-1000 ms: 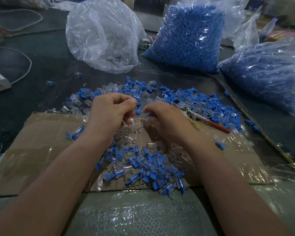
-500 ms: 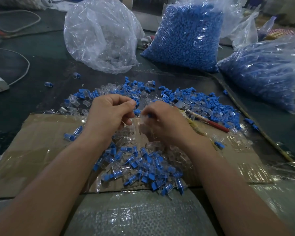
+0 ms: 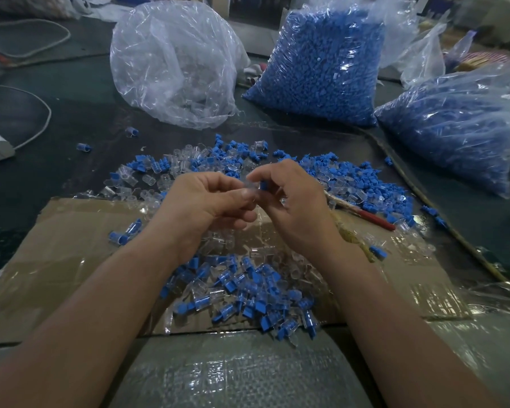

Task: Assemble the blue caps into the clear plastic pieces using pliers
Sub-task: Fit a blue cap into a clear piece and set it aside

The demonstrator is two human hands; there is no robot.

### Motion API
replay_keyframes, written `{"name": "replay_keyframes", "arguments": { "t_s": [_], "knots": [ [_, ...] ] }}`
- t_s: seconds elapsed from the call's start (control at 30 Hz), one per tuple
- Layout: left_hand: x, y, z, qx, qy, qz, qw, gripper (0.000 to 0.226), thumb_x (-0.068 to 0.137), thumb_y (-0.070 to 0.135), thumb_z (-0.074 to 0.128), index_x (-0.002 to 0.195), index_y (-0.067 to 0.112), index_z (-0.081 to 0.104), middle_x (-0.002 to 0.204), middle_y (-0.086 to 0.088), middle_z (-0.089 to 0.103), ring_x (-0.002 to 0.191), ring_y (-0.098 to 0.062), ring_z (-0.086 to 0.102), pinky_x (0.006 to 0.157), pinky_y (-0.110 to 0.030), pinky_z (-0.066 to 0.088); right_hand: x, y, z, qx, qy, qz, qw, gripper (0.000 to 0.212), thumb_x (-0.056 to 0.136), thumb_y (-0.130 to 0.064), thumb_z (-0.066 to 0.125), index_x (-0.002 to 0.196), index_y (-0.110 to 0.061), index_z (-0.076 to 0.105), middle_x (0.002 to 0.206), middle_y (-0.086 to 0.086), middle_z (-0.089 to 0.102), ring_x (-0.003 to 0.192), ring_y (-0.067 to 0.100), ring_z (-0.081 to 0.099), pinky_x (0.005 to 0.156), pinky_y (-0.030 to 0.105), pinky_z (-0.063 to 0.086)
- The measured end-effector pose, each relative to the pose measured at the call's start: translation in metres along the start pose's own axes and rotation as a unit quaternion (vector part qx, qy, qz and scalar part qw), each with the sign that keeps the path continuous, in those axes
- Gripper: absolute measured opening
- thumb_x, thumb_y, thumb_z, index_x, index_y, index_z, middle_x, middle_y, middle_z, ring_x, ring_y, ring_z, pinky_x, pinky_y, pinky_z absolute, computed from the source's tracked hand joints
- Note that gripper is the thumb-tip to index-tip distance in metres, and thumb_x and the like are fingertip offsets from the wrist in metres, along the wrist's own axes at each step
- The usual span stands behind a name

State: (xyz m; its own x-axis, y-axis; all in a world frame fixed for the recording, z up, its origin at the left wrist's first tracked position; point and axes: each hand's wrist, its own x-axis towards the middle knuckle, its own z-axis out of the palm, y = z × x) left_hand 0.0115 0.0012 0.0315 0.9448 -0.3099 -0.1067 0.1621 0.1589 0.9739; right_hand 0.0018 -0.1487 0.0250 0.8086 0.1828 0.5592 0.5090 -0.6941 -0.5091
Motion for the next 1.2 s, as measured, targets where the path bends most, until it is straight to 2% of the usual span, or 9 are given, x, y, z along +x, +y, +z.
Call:
{"name": "replay_keyframes", "arguments": {
  "t_s": [0.2, 0.3, 0.37, 0.47, 0.63, 0.8, 0.9, 1.03, 1.2],
  "knots": [
    [0.001, 0.000, 0.001, -0.001, 0.019, -0.014, 1.000, 0.027, 0.052, 0.012, 0.072, 0.076, 0.006, 0.063, 0.059, -0.001, 0.067, 0.051, -0.012, 0.064, 0.047, -0.019, 0.051, 0.000, -0.001, -0.001, -0.007, -0.005, -0.013, 1.000, 0.017, 0.080, -0.011, 0.068, 0.095, -0.004, 0.064, 0.086, -0.001, 0.053, 0.073, 0.008, 0.049, 0.067, 0.017, 0.043],
    [0.003, -0.001, -0.003, 0.016, 0.054, 0.001, 0.998, 0.022, 0.054, 0.011, 0.071, 0.074, 0.007, 0.063, 0.057, 0.001, 0.066, 0.051, -0.010, 0.063, 0.048, -0.018, 0.052, 0.000, 0.000, -0.001, 0.031, -0.012, 0.040, 0.999, 0.025, 0.079, -0.016, 0.070, 0.101, -0.008, 0.061, 0.083, -0.012, 0.052, 0.074, 0.004, 0.052, 0.071, 0.013, 0.044],
    [0.003, -0.002, -0.003, 0.035, 0.069, 0.016, 0.997, 0.011, 0.065, 0.006, 0.070, 0.073, 0.008, 0.062, 0.057, 0.002, 0.066, 0.053, -0.009, 0.064, 0.050, -0.018, 0.052, -0.001, 0.001, -0.003, 0.049, -0.010, 0.062, 0.997, 0.023, 0.078, -0.015, 0.071, 0.099, -0.009, 0.061, 0.081, -0.016, 0.052, 0.074, -0.001, 0.052, 0.072, 0.010, 0.045],
    [0.003, -0.003, -0.002, 0.015, 0.081, 0.025, 0.996, 0.010, 0.078, -0.001, 0.063, 0.075, 0.008, 0.058, 0.064, -0.003, 0.068, 0.058, -0.014, 0.067, 0.049, -0.019, 0.052, -0.001, 0.001, -0.005, 0.065, 0.007, 0.059, 0.996, 0.025, 0.077, -0.009, 0.070, 0.101, -0.006, 0.067, 0.086, -0.008, 0.059, 0.079, -0.005, 0.053, 0.075, 0.007, 0.044],
    [0.002, -0.001, 0.000, 0.034, 0.084, 0.054, 0.994, 0.011, 0.081, -0.003, 0.061, 0.075, 0.006, 0.058, 0.061, -0.006, 0.069, 0.054, -0.015, 0.066, 0.048, -0.019, 0.052, -0.002, 0.003, -0.010, 0.085, 0.005, 0.063, 0.994, 0.027, 0.082, 0.000, 0.062, 0.107, -0.009, 0.067, 0.093, -0.011, 0.057, 0.085, -0.012, 0.053, 0.077, 0.003, 0.040],
    [0.002, -0.003, -0.001, 0.073, 0.090, 0.068, 0.991, 0.010, 0.079, -0.003, 0.064, 0.076, 0.006, 0.060, 0.060, -0.005, 0.068, 0.053, -0.015, 0.066, 0.049, -0.021, 0.054, -0.003, 0.001, -0.012, 0.156, 0.012, 0.111, 0.981, 0.027, 0.074, -0.004, 0.073, 0.086, -0.026, 0.065, 0.078, -0.019, 0.061, 0.072, -0.008, 0.061, 0.067, 0.008, 0.047],
    [0.003, -0.005, 0.000, 0.100, 0.100, 0.080, 0.987, 0.012, 0.077, -0.003, 0.067, 0.074, 0.008, 0.061, 0.058, -0.005, 0.068, 0.053, -0.014, 0.066, 0.050, -0.021, 0.054, -0.004, 0.000, -0.011, 0.174, 0.011, 0.117, 0.978, 0.020, 0.072, -0.009, 0.074, 0.085, -0.023, 0.068, 0.074, -0.017, 0.064, 0.066, -0.005, 0.062, 0.063, 0.009, 0.047],
    [0.003, -0.006, 0.001, 0.126, 0.099, 0.087, 0.983, 0.014, 0.075, -0.002, 0.069, 0.074, 0.009, 0.061, 0.059, -0.005, 0.068, 0.053, -0.014, 0.067, 0.050, -0.020, 0.054, -0.004, -0.002, -0.007, 0.175, -0.004, 0.111, 0.978, 0.025, 0.072, -0.010, 0.073, 0.094, -0.021, 0.068, 0.077, -0.018, 0.064, 0.072, -0.003, 0.063, 0.068, 0.011, 0.050],
    [0.002, -0.007, 0.001, 0.156, 0.099, 0.101, 0.978, 0.017, 0.074, -0.002, 0.071, 0.073, 0.012, 0.062, 0.058, -0.002, 0.068, 0.052, -0.012, 0.066, 0.050, -0.019, 0.053, -0.004, -0.002, -0.006, 0.148, -0.022, 0.091, 0.985, 0.023, 0.070, -0.012, 0.075, 0.092, -0.015, 0.071, 0.076, -0.014, 0.063, 0.073, 0.003, 0.064, 0.068, 0.014, 0.052]
  ]
}}
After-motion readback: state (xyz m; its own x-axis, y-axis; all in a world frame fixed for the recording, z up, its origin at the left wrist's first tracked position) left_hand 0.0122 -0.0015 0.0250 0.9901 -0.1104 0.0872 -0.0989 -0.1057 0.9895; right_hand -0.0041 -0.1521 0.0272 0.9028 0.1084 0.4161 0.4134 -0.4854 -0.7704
